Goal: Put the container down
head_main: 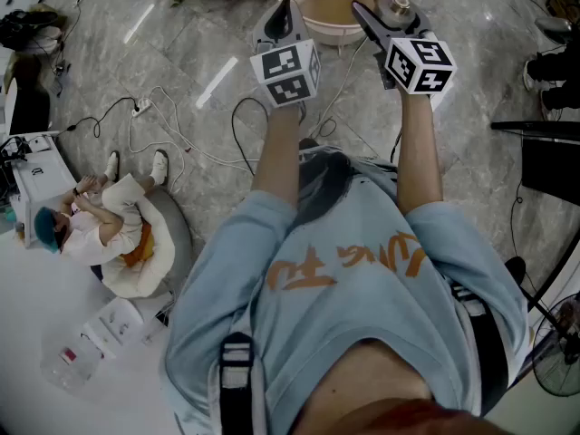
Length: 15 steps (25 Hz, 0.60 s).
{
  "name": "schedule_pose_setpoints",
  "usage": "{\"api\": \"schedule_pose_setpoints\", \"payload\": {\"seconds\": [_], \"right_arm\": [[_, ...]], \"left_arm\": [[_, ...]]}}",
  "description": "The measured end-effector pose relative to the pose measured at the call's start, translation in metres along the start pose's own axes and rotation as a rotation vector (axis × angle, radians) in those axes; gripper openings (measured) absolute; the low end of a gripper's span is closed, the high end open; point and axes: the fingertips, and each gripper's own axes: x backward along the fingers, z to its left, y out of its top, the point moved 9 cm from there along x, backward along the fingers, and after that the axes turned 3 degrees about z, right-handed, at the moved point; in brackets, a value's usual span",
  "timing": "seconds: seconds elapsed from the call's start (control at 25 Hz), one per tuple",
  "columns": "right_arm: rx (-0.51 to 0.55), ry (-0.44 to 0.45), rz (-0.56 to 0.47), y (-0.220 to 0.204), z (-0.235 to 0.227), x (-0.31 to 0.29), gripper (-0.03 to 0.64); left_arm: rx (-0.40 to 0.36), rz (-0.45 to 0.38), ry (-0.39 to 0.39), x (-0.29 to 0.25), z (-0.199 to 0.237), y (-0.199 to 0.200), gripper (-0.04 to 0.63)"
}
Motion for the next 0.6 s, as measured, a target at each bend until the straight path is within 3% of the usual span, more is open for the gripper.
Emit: {"api": "schedule_pose_setpoints", "payload": {"seconds": [0.28, 0.6], "right_arm": [[-0.015, 0.006, -0.001, -0.002, -0.001, 0.0, 0.359], [-0.065, -0.063, 0.015, -0.008, -0.023, 0.011, 0.359]], "left_arm": [[0.011, 0.007, 0.016, 0.002, 0.005, -0.003, 0.026], [0.046, 0.017, 0.076, 0.014, 0.023, -0.008, 0.026]]}}
